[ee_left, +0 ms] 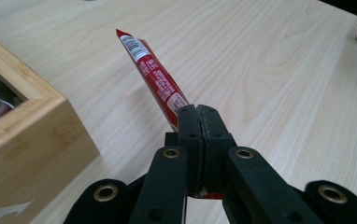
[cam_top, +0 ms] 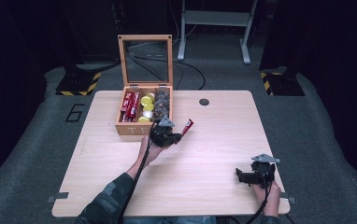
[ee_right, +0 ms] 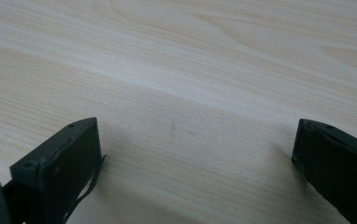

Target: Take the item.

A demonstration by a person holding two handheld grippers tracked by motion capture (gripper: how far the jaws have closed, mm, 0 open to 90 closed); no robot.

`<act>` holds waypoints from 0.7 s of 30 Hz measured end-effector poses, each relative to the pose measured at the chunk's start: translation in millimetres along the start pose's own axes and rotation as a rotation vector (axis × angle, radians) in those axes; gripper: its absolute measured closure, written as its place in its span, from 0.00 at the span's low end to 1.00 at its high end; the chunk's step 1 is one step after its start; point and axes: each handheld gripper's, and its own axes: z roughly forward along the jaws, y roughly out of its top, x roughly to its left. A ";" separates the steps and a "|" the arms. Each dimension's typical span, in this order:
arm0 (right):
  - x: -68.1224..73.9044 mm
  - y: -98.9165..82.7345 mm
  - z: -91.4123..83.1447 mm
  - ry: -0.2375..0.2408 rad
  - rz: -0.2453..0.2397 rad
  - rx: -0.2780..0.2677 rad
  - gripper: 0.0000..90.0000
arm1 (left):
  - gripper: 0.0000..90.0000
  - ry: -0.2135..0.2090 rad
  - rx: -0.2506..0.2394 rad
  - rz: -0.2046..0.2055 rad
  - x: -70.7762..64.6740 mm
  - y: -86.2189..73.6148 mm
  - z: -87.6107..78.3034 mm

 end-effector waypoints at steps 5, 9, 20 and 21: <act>0.0 0.0 0.0 0.000 0.000 0.000 0.01 | 0.98 -0.009 0.022 -0.001 -4.7 -5.1 10.7; 0.0 0.0 0.0 0.000 0.000 0.000 0.01 | 0.98 -0.016 0.040 -0.003 -6.4 -8.6 18.0; -0.1 0.0 0.0 0.001 -0.001 -0.001 0.01 | 0.98 -0.016 0.069 -0.013 -5.1 -13.7 28.4; 0.0 0.0 0.0 0.001 0.000 -0.001 0.01 | 0.97 -0.017 0.067 -0.020 -5.1 -14.4 29.2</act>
